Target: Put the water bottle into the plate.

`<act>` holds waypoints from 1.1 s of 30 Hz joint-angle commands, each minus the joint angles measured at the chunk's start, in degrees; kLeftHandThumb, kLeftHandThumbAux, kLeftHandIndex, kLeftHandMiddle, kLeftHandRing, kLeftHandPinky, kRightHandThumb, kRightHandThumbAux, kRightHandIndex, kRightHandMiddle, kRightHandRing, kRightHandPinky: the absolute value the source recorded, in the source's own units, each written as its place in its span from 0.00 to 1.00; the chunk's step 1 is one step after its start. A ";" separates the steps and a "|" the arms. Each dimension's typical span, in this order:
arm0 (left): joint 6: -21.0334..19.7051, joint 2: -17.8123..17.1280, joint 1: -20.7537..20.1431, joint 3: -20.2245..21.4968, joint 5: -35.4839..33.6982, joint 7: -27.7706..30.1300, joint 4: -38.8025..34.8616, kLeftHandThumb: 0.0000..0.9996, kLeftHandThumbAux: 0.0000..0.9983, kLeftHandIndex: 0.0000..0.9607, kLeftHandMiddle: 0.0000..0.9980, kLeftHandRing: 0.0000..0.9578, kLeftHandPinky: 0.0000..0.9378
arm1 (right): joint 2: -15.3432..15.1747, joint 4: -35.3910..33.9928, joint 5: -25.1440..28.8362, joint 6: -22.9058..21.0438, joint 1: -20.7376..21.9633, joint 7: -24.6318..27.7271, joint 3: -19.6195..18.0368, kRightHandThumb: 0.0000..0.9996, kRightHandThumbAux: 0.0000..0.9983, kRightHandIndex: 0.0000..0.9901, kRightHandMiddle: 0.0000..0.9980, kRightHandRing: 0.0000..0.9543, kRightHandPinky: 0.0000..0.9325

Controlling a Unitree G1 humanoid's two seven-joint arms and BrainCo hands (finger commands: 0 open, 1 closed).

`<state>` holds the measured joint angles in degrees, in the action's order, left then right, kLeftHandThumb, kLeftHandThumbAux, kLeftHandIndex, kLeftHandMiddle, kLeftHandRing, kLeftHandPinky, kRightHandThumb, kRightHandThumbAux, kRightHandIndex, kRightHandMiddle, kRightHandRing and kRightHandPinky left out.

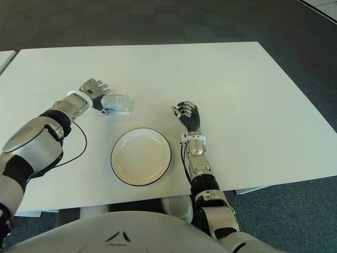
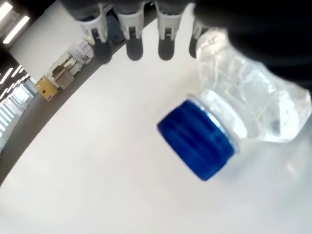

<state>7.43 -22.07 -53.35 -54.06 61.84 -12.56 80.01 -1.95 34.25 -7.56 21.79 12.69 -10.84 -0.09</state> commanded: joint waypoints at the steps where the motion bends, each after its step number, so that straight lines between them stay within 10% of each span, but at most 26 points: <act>1: 0.18 2.54 3.76 0.28 -0.39 0.69 0.69 0.55 0.42 0.04 0.11 0.12 0.22 | 0.25 -0.52 0.39 -1.73 -1.01 0.36 -0.16 0.71 0.73 0.44 0.61 0.66 0.71; 9: 0.89 2.70 4.06 2.49 -2.26 -1.08 0.51 0.68 0.61 0.40 0.33 0.34 0.40 | 0.31 -0.85 0.17 -2.06 -1.10 0.18 -0.19 0.71 0.73 0.44 0.61 0.66 0.71; 16: 2.92 2.26 3.68 4.73 -4.47 -1.02 0.27 0.84 0.66 0.43 0.56 0.72 0.76 | 0.27 -0.47 -0.24 -1.68 -0.87 -0.21 -0.10 0.71 0.73 0.44 0.61 0.66 0.71; 33: -0.31 2.46 3.69 7.37 -6.23 4.36 0.39 0.85 0.66 0.44 0.57 0.81 0.86 | 0.30 -0.12 0.08 -2.24 -0.34 -0.06 -0.27 0.71 0.73 0.44 0.60 0.65 0.70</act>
<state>7.04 -20.72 -52.90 -46.54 55.83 -10.48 79.55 -1.81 33.57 -7.62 20.99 12.12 -10.90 -0.22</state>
